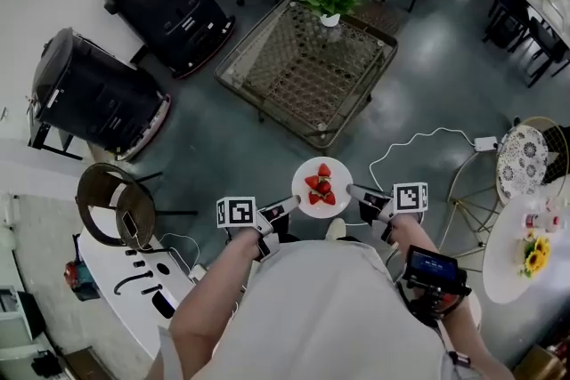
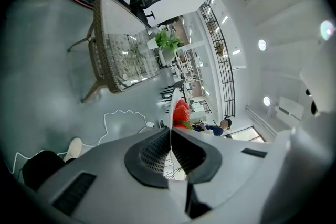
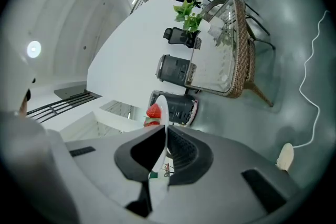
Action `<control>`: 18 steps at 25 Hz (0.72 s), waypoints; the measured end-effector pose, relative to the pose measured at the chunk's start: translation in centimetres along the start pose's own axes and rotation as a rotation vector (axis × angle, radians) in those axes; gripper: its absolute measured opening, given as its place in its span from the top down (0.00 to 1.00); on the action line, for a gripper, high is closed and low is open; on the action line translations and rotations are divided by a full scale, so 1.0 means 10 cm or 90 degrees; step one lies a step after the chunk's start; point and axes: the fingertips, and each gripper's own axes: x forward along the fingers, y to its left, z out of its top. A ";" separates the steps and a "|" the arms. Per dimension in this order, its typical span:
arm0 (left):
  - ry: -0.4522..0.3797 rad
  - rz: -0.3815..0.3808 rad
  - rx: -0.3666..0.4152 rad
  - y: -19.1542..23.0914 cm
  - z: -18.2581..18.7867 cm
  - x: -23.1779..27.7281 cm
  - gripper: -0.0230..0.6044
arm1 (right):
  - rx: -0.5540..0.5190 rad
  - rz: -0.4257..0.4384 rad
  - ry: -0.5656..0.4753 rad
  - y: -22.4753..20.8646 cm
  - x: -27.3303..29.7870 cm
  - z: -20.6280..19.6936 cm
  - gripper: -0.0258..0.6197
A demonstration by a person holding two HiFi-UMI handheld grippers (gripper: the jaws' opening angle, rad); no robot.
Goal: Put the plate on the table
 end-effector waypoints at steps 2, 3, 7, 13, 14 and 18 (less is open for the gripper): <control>-0.003 0.005 -0.003 0.01 0.07 0.04 0.95 | 0.002 0.011 -0.001 -0.01 0.03 0.08 0.93; -0.004 0.006 -0.005 0.02 0.09 0.06 0.95 | 0.006 0.002 -0.001 -0.04 0.02 0.11 0.93; -0.003 0.010 -0.006 0.05 0.22 0.16 0.95 | -0.007 -0.035 0.003 -0.21 -0.01 0.25 0.93; 0.012 0.004 -0.024 0.20 0.56 0.33 0.95 | 0.001 -0.023 -0.005 -0.31 0.18 0.57 0.93; 0.016 0.001 -0.026 0.22 0.66 0.38 0.95 | 0.002 -0.024 -0.006 -0.32 0.23 0.66 0.93; 0.032 -0.015 -0.026 0.29 0.97 0.48 0.95 | -0.020 -0.101 -0.004 -0.48 0.26 0.92 0.93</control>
